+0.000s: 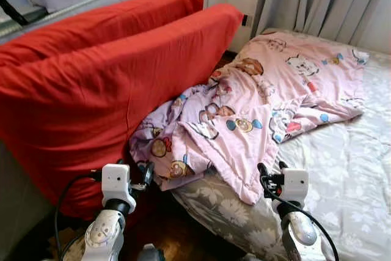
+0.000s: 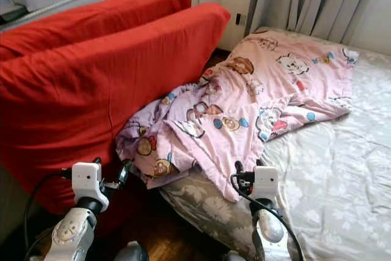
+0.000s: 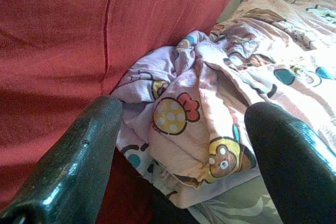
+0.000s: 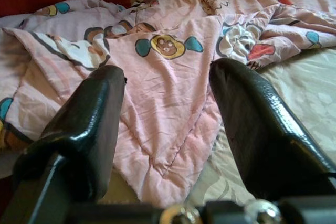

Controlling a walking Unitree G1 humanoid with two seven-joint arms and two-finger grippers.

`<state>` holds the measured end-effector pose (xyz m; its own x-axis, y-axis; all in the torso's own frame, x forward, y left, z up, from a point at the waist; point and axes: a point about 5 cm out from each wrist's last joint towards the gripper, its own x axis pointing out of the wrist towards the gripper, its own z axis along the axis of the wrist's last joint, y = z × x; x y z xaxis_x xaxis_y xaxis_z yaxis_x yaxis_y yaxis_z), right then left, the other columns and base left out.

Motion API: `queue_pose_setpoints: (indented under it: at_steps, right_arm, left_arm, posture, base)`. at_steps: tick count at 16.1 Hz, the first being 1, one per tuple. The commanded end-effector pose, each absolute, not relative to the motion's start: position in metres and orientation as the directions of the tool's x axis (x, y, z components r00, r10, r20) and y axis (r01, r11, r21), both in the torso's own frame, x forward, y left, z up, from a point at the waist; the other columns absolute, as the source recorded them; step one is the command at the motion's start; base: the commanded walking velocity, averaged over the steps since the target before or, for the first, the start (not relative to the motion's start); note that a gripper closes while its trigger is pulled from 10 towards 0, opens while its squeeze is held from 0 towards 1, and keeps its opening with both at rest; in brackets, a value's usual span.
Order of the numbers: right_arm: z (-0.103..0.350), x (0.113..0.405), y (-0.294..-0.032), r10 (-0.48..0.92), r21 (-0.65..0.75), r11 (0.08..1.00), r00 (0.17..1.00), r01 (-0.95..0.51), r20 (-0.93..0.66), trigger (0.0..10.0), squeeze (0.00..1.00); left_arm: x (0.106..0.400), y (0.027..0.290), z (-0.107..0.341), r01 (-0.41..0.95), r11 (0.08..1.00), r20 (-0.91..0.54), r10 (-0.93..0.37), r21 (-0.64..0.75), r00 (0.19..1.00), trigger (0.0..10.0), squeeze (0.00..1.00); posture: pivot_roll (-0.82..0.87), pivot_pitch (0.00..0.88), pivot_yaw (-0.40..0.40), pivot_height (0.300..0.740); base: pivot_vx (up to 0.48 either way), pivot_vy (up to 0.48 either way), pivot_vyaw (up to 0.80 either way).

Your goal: Clean up the room

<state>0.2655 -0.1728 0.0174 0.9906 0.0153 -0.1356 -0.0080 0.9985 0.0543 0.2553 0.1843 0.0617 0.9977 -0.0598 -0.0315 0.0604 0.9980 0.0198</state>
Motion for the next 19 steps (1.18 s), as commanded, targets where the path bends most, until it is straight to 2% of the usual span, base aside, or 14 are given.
queue_pose_setpoints:
  at_steps: [1,9,13,19]
  right_arm:
    - [0.0153,0.2632,-0.1731,0.014,0.056,0.998,0.99,-0.006,-0.143,10.0,0.0]
    - [0.0163,0.2627,-0.1716,0.008,0.062,0.998,0.991,0.001,-0.136,10.0,0.0]
    - [0.0108,0.2627,-0.1711,0.005,0.045,0.999,0.983,0.004,-0.183,10.0,0.0]
    - [0.014,0.2621,-0.1701,0.014,0.054,0.999,0.989,-0.006,-0.148,10.0,0.0]
  left_arm:
    - [0.254,0.1841,0.0609,0.06,0.998,-0.044,-0.059,0.023,0.997,10.0,0.0]
    - [0.2547,0.1826,0.0635,0.069,0.997,-0.04,-0.068,0.023,0.997,10.0,0.0]
    - [0.2548,0.1824,0.0633,0.069,0.997,-0.042,-0.068,0.023,0.997,10.0,0.0]
    - [0.2541,0.1816,0.0633,0.068,0.997,-0.042,-0.067,0.02,0.997,10.0,0.0]
  posture:
    - [-0.01,0.046,-0.007,0.65]
    - [-0.01,0.05,0.0,0.65]
    - [-0.01,0.049,-0.001,0.645]
    - [0.0,0.049,-0.003,0.635]
  base:
    - [0.0,0.0,0.0]
    - [0.0,0.0,0.0]
    - [0.0,0.0,0.0]
    - [0.0,0.0,0.0]
